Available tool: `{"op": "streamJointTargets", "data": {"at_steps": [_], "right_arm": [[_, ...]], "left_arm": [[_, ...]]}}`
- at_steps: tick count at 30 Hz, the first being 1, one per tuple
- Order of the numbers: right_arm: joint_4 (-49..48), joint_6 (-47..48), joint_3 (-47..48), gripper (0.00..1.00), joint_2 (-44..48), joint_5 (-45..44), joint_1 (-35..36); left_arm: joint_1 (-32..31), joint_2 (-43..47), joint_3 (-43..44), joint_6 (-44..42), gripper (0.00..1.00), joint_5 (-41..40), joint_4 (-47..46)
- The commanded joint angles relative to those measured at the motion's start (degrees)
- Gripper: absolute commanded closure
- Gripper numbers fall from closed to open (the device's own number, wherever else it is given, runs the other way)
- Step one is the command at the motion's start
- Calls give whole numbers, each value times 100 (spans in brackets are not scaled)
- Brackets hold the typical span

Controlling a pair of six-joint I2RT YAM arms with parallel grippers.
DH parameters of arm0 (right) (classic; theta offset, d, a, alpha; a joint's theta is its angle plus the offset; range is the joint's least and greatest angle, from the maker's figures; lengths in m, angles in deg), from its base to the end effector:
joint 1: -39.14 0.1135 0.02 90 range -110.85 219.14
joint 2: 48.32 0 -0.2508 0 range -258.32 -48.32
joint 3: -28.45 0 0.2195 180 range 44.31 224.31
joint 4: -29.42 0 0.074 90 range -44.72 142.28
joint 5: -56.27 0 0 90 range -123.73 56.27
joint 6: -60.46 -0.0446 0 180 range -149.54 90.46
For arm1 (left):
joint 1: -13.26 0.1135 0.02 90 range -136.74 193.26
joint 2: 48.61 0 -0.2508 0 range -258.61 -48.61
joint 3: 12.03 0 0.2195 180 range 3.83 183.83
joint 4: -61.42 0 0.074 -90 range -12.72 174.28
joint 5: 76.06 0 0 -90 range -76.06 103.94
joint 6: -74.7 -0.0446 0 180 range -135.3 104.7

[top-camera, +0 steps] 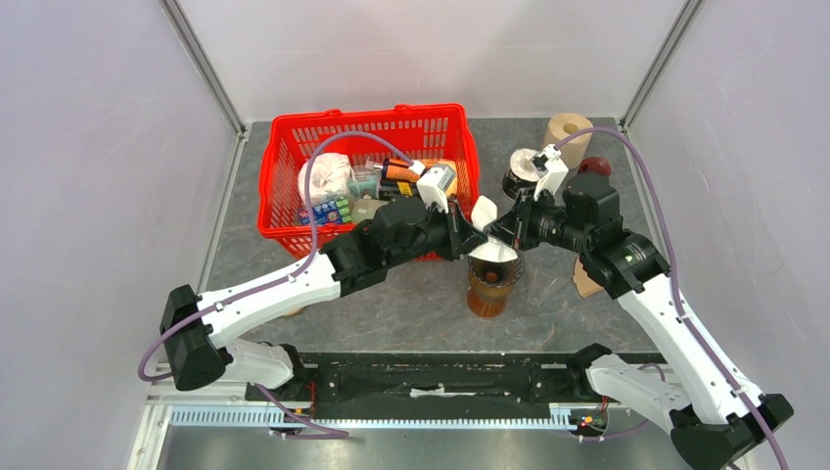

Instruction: Place the coffee filter in the dripper

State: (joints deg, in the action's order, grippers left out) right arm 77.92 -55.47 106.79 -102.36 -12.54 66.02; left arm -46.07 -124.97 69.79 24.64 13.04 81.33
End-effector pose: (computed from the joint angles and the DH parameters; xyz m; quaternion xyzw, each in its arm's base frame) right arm 0.1517 0.0950 0.3595 -0.1067 0.8244 0.3757 0.4096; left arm 0.1507 -0.2527 0.3485 0.1284 0.7799 -0.4627 0.4014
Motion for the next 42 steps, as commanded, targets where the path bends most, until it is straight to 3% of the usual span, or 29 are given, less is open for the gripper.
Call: {"op": "streamJointTargets", "data": {"at_steps": [1,5,8,14,19,23,26,36,42], "right_arm": [[-121,-66,-8,80,163,136,20],[53,-31,16,49,252,-50,17],[208,-52,-9,4,281,-545,19],[518,-107,-182,3,406,-1436,19],[659,15,-282,3,784,-2440,20],[664,204,-385,3,971,-2691,20],[657,311,-446,3,955,-2446,19],[291,600,-481,3,827,-356,19],[-88,548,-602,3,802,-211,20]], "left_arm": [[34,-28,199,-232,98,110,-362],[81,79,179,-790,98,502,-305],[106,171,282,-1431,98,610,188],[181,486,401,-2512,98,791,1069],[194,893,196,-2969,98,1127,1089],[199,1151,45,-3160,98,1355,1062],[203,1301,-83,-3252,98,1535,946],[207,1419,-152,-3309,98,1639,781],[203,1413,-153,-3309,98,1981,729]]}}
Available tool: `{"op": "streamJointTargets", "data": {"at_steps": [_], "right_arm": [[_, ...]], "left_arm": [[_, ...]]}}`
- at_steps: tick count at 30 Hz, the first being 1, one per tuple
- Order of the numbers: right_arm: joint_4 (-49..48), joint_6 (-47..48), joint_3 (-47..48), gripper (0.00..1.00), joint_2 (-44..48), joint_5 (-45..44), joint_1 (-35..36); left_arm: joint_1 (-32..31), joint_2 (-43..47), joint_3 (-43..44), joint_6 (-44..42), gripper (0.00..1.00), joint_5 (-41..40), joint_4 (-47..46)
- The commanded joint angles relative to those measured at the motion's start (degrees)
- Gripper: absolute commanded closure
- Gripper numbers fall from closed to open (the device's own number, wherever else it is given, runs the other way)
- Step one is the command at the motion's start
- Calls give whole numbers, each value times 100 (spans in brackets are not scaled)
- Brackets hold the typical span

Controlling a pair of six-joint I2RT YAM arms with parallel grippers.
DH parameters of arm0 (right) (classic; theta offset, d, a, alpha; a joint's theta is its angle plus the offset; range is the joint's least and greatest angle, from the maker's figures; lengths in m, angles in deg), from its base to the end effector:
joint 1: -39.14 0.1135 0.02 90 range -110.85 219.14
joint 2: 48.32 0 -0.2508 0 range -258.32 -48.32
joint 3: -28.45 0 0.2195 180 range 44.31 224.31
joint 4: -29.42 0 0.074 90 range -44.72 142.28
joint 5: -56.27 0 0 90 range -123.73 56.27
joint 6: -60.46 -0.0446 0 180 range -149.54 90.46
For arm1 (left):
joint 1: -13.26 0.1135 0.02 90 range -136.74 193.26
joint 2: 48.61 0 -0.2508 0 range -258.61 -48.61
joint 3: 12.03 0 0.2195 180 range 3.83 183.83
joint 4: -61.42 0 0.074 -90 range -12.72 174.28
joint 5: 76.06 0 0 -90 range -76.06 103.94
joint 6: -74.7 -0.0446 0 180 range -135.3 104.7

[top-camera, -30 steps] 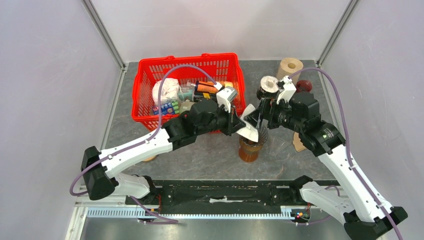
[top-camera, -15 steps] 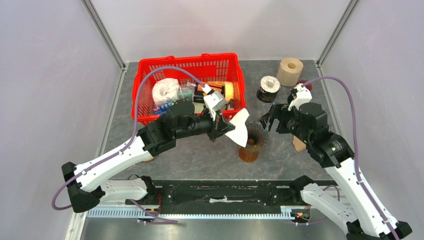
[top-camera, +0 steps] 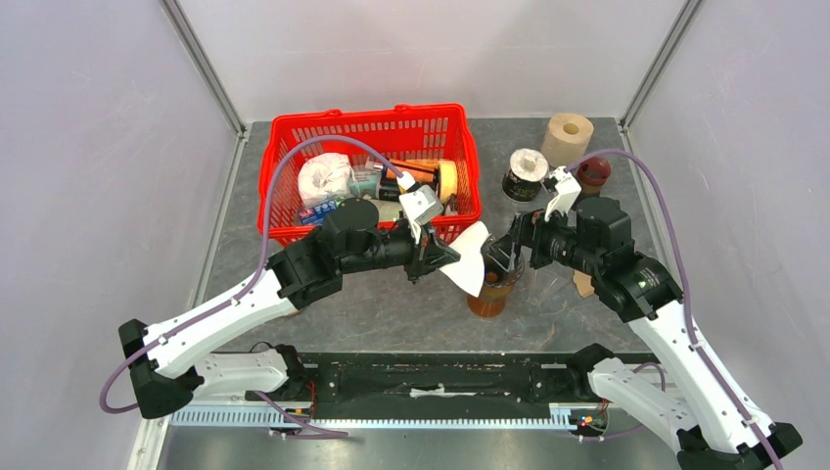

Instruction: Place the coffee filter in the dripper

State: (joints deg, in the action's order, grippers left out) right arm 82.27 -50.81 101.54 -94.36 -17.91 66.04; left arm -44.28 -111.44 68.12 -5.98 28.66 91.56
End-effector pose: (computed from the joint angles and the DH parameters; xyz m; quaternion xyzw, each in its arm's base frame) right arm 0.1253 0.0772 0.3430 -0.1142 0.8345 0.3212 0.4329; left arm 0.1135 -0.1995 0.3760 0.3896 0.6749 -0.4244 0.4611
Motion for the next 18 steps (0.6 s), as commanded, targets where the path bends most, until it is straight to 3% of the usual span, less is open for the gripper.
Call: {"op": "streamJointTargets", "data": {"at_steps": [1,7,15,18], "right_arm": [[-586,81,-95,3,-11,313,17],[-969,79,-179,3,-240,-103,16],[-1290,236,-323,3,29,964,17],[-1249,267,-384,3,185,1125,17]], "left_arm": [[26,71,13,-261,98,545,-295],[23,137,21,-197,98,1194,-417],[24,-52,186,13,98,303,-208],[23,-131,269,246,98,-414,-126]]}}
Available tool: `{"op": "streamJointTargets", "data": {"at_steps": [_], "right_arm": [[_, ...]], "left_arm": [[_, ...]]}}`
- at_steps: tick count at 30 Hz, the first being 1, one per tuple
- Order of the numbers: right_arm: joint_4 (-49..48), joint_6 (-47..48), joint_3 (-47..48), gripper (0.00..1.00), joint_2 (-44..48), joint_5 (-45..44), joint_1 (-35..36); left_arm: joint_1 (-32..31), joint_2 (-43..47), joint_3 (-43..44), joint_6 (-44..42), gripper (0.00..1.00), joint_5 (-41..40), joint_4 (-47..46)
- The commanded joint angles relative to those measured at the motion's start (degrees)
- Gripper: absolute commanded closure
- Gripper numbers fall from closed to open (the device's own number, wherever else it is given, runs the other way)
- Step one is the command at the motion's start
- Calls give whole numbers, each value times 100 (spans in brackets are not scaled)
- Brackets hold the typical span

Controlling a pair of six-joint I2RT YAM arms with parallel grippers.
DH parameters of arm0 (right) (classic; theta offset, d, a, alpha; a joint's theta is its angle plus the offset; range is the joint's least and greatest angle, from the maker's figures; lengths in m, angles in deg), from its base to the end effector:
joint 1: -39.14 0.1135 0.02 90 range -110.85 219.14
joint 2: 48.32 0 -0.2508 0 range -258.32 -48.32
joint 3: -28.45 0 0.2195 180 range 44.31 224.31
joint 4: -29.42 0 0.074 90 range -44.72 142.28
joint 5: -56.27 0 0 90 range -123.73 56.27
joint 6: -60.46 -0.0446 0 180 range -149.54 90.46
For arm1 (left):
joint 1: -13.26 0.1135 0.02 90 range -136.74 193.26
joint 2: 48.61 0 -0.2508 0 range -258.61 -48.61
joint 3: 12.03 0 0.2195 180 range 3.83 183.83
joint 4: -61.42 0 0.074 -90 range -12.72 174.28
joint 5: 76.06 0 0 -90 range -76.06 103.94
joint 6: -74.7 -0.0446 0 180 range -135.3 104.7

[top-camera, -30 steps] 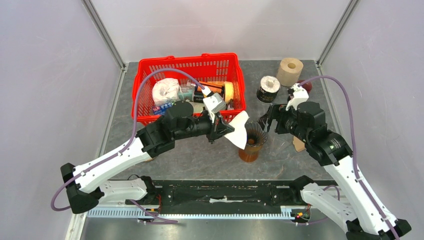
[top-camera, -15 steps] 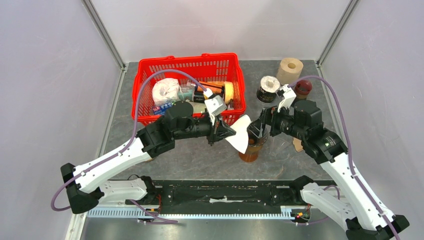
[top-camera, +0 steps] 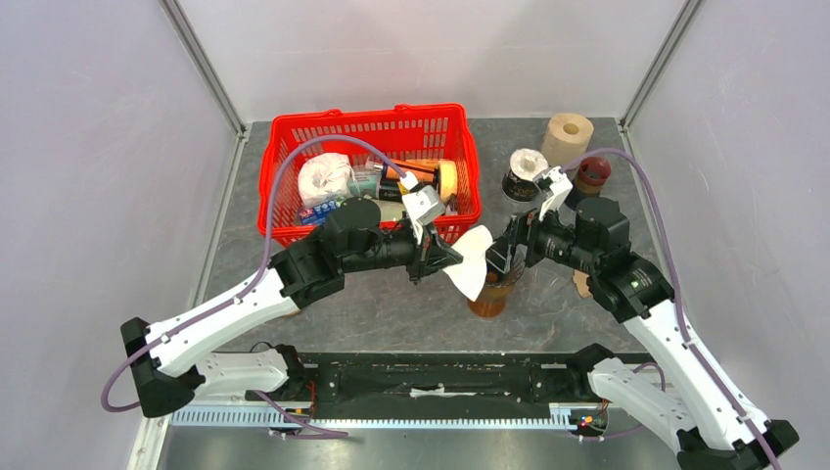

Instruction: Place the coffee filter in the dripper

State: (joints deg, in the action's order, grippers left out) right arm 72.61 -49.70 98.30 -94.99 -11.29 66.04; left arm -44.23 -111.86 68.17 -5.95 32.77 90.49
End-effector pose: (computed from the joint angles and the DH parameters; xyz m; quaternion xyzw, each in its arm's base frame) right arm 0.1332 0.0866 0.3429 -0.1586 0.7956 0.3707 0.4521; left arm 0.1119 -0.2023 0.3771 0.4068 0.6587 -0.4477 0.4474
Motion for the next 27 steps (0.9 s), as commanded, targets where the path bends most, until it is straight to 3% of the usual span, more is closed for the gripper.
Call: {"op": "streamJointTargets", "data": {"at_steps": [1,4,16,21,27], "right_arm": [[-252,156,-65,3,299,485,18],[-210,179,-112,3,378,532,15],[-414,57,-187,3,339,793,18],[-289,66,-126,3,389,77,15],[130,196,61,3,751,-734,17]], "left_arm": [[19,-114,304,340,98,-1080,11],[19,-167,335,588,98,-1718,62],[19,-454,448,756,98,-1722,131],[20,-359,280,551,98,-1043,-71],[20,-113,67,385,98,-1033,-117]]}}
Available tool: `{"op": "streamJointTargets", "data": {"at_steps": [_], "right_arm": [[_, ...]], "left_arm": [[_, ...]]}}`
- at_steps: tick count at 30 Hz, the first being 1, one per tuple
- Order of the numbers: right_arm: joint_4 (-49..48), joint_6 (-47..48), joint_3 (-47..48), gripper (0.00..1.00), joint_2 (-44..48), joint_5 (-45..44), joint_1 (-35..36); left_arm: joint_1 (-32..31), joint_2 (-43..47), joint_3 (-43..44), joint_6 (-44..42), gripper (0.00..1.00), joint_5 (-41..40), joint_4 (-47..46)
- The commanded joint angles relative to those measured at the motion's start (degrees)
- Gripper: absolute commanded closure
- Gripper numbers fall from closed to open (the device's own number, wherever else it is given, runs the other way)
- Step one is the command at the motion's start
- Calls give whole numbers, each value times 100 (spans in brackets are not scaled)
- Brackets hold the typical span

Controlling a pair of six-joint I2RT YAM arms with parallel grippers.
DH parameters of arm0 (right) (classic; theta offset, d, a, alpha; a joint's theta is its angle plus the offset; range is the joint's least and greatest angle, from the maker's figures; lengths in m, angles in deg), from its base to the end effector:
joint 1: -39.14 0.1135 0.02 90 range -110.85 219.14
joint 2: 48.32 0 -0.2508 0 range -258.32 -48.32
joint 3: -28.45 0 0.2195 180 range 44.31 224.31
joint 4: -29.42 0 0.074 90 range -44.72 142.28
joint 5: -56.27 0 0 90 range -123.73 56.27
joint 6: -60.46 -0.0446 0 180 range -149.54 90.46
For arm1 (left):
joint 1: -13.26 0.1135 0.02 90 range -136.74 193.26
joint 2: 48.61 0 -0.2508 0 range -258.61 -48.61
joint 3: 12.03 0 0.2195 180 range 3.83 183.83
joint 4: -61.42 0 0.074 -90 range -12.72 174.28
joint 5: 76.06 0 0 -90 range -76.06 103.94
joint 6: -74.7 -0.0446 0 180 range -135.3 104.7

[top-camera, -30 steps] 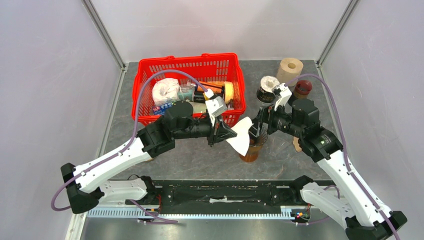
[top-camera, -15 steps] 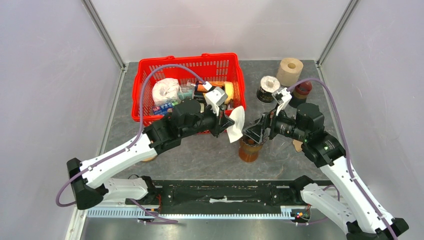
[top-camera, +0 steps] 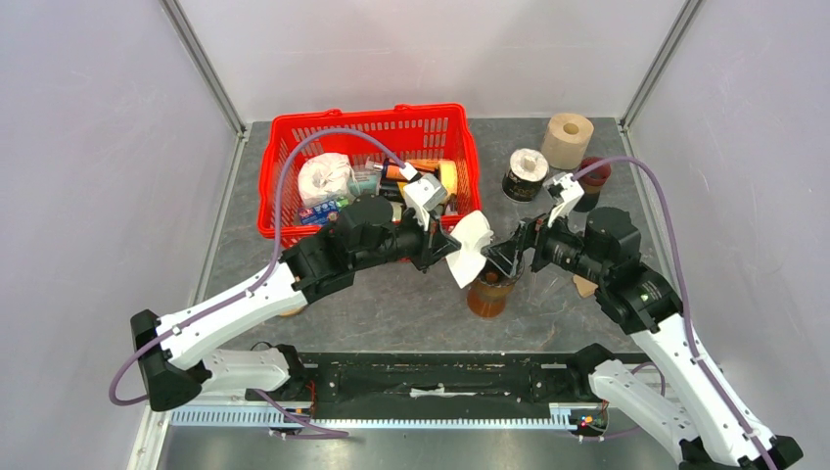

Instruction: Place the coffee filter in the dripper

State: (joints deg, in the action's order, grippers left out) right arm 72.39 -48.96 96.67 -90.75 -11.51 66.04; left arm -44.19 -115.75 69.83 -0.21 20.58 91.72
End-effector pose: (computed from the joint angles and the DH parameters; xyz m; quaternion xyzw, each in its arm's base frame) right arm 0.1196 0.0796 0.3442 -0.1656 0.7806 0.3717 0.4745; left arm 0.1295 -0.2125 0.3686 0.3199 0.7287 -0.3943 0.4595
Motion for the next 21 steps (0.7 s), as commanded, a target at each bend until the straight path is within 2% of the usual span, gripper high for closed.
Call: {"op": "streamJointTargets", "data": {"at_steps": [1,7,21], "right_arm": [[191,113,239,3,418,-903,17],[177,23,231,3,763,-1819,17],[-525,-88,227,3,513,-675,17]], "left_arm": [[16,293,-113,-204,98,182,-219],[15,323,-105,-280,98,334,-143],[15,253,-122,-347,98,558,-160]]}}
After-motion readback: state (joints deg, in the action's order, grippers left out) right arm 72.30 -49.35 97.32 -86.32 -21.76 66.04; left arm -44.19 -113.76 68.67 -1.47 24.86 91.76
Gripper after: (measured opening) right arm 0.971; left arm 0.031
